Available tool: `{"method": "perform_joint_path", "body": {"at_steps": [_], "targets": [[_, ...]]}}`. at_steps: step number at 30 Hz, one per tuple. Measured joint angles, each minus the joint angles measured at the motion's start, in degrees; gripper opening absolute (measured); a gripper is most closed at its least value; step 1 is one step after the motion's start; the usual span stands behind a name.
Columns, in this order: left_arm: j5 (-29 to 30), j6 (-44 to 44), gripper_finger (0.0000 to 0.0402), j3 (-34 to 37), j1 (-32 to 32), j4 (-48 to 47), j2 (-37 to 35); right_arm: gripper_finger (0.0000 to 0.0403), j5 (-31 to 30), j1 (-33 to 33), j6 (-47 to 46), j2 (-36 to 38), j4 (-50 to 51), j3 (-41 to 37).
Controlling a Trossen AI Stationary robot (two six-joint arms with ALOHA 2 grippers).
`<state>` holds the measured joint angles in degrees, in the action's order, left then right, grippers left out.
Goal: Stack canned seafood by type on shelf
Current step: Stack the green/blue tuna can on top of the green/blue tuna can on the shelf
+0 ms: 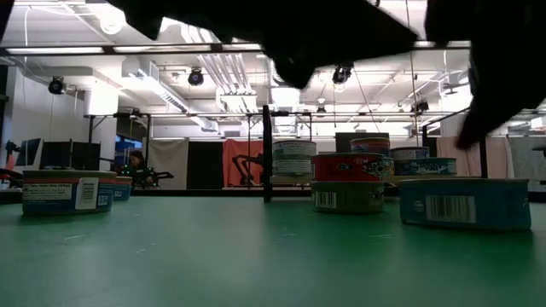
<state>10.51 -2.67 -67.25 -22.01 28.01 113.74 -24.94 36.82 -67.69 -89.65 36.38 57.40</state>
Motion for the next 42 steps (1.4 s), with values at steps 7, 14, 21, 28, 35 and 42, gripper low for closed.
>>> {"method": "perform_joint_path", "body": {"at_steps": [7, 14, 21, 28, 35, 42], "targets": [[5.03, -4.18, 0.0000, -8.68, -0.33, -10.36, 7.76, 0.0009, -7.49, 6.34, -11.31, -0.42, 7.94, 2.90], [10.60, -7.80, 0.0000, -12.18, -0.47, -13.99, 12.28, 0.0009, -7.48, 11.31, -23.70, 0.28, 16.95, 1.30], [13.84, -9.09, 0.0000, -15.41, -0.47, -14.31, 14.95, 0.0009, -3.71, 11.04, -25.55, 1.72, 19.30, -0.83], [15.78, -11.27, 0.0000, -15.67, -0.62, -18.45, 15.38, 0.0009, -5.28, 10.14, -21.72, 5.44, 12.52, -3.19], [16.60, -11.46, 0.0000, -15.00, -1.26, -18.51, 15.31, 0.0023, -6.67, 8.98, -18.61, 9.03, 2.23, -6.08], [16.51, -11.40, 0.0000, -15.23, -1.56, -18.97, 15.29, 0.0121, -2.66, 6.38, -17.87, 9.29, -2.58, -7.90]]}}
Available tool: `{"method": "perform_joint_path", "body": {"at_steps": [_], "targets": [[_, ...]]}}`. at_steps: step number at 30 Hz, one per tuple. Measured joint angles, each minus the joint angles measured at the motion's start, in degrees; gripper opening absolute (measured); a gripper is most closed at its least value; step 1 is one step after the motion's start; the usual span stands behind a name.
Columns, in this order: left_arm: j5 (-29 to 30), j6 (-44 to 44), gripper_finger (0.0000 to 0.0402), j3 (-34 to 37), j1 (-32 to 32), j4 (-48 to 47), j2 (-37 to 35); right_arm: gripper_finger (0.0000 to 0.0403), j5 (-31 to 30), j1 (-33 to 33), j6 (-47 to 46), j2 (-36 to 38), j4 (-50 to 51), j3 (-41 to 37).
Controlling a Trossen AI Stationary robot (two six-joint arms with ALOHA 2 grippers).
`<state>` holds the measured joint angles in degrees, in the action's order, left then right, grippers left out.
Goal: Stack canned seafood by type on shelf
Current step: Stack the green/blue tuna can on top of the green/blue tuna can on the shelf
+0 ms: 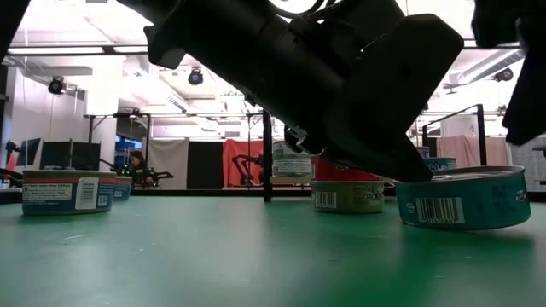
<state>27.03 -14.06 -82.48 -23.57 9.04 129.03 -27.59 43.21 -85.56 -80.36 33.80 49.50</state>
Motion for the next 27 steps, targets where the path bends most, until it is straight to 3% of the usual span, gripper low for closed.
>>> {"method": "perform_joint_path", "body": {"at_steps": [6, 11, 27], "targets": [[-0.16, 0.00, 0.0000, 0.00, -0.11, -0.12, 0.00, 0.0215, 1.05, -1.91, -0.83, 0.11, -0.18, -1.16], [-0.33, 0.00, 0.0000, 0.00, -0.28, -0.17, 0.00, 0.0256, 1.83, -2.54, -0.37, -0.27, -2.20, -1.31], [-0.48, 0.02, 0.0000, 0.04, -1.05, -0.28, 0.04, 0.0272, 2.34, -3.24, -0.46, -0.33, -19.01, -9.69]]}}
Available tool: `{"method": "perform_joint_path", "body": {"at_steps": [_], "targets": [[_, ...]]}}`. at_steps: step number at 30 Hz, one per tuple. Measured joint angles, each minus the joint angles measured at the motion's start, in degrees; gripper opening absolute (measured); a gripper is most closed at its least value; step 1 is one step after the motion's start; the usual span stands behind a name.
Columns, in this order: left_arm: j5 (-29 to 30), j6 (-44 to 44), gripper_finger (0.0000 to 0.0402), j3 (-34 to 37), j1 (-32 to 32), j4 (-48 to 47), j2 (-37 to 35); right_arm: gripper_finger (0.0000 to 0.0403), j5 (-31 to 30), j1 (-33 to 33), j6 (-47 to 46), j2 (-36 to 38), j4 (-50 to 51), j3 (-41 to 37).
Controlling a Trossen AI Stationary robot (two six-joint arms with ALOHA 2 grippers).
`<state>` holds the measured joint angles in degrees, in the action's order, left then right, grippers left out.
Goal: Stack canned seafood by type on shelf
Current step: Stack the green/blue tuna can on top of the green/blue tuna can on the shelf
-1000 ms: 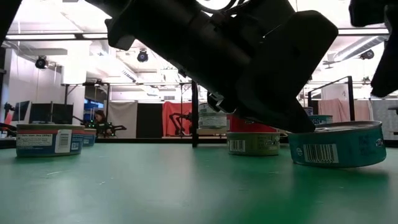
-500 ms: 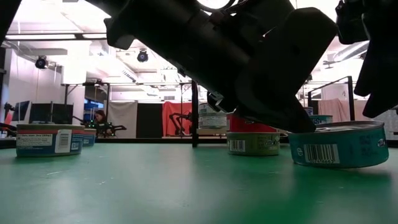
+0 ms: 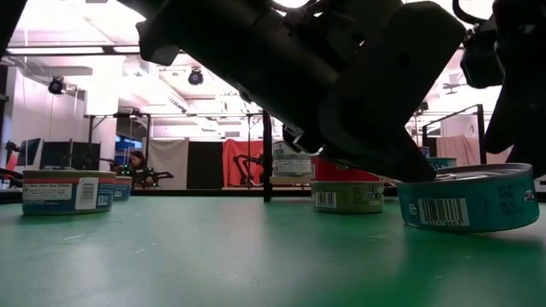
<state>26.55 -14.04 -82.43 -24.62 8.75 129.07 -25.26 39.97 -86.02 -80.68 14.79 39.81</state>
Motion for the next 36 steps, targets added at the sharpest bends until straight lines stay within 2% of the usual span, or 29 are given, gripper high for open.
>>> {"method": "perform_joint_path", "body": {"at_steps": [8, 19, 36], "targets": [[0.00, -0.02, 0.0000, 0.02, -0.70, -0.02, 0.00, 0.0276, -0.02, 0.00, -1.92, 0.00, -5.18, -4.01], [0.09, -1.28, 0.0000, 0.04, -0.94, -0.33, 0.02, 0.0286, -0.02, 0.00, -1.23, -0.75, -9.86, -4.26], [0.12, -3.51, 0.0000, 0.64, -1.25, -0.88, -0.02, 0.0288, 1.42, 0.00, -0.06, -6.61, -18.38, -4.30]]}}
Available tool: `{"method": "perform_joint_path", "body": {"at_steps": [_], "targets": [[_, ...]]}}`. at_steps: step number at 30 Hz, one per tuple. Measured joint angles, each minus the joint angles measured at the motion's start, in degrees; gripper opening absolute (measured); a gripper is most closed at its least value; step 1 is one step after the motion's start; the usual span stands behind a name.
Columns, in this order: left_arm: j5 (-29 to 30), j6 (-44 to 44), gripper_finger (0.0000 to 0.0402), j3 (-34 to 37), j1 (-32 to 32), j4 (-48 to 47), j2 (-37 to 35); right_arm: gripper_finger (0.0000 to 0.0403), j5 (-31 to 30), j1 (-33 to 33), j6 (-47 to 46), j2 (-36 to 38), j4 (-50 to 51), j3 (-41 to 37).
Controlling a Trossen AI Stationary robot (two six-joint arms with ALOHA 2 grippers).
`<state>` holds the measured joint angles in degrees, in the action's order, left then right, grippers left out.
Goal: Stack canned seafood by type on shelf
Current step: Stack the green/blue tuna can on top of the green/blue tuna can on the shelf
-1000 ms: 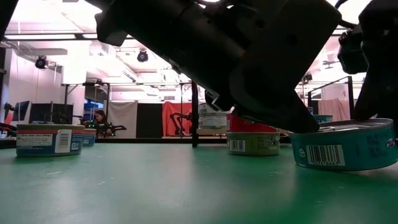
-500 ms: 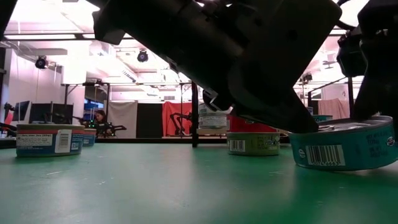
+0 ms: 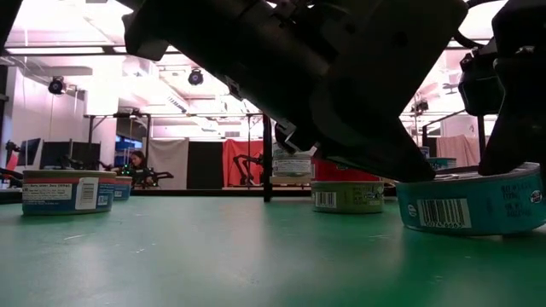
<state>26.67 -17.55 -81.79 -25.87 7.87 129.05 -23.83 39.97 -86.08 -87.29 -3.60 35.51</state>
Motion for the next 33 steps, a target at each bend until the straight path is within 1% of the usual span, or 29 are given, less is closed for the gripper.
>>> {"method": "perform_joint_path", "body": {"at_steps": [9, 12, 16, 19, 22, 23, 27, 31, 33], "targets": [[0.09, -1.08, 0.0000, 1.18, -0.13, 0.64, -0.15, 0.0288, 0.02, -0.77, 2.65, -0.21, -3.93, -0.04], [0.25, -1.02, 0.0000, 1.32, -0.13, 1.22, -0.13, 0.0279, -0.21, -1.34, 2.77, -0.21, -3.98, -0.04], [0.19, -0.55, 0.0000, 1.34, -0.25, 1.69, -0.13, 0.0242, -0.63, -1.97, 2.72, -0.21, -3.91, -0.04], [-0.13, 0.14, 0.0000, 1.39, -0.40, 2.31, -0.13, 0.0195, -0.62, -2.30, 1.96, -0.17, -3.74, -0.04], [-0.25, 0.53, 0.0000, 1.43, -0.65, 2.46, -0.15, 0.0137, -0.78, -2.43, 1.90, 0.58, -4.50, 0.04], [-0.62, 0.55, 0.0000, 1.43, -0.73, 2.66, -0.15, 0.0124, -0.75, -2.44, 2.25, 0.84, -4.53, 0.12], [-0.69, 1.65, 0.0000, 1.41, -0.94, 2.84, -0.56, 0.0124, 0.30, -2.52, 4.04, 3.23, -2.65, 0.09], [0.90, 3.63, 0.0000, 1.52, -1.35, 1.96, -2.09, 0.0124, 0.33, -2.77, 5.23, 7.90, 3.10, -0.04], [0.93, 4.47, 0.0000, 1.58, -1.45, 0.31, -3.50, 0.0124, 0.66, -2.88, 5.20, 10.81, 8.07, 0.54]]}}
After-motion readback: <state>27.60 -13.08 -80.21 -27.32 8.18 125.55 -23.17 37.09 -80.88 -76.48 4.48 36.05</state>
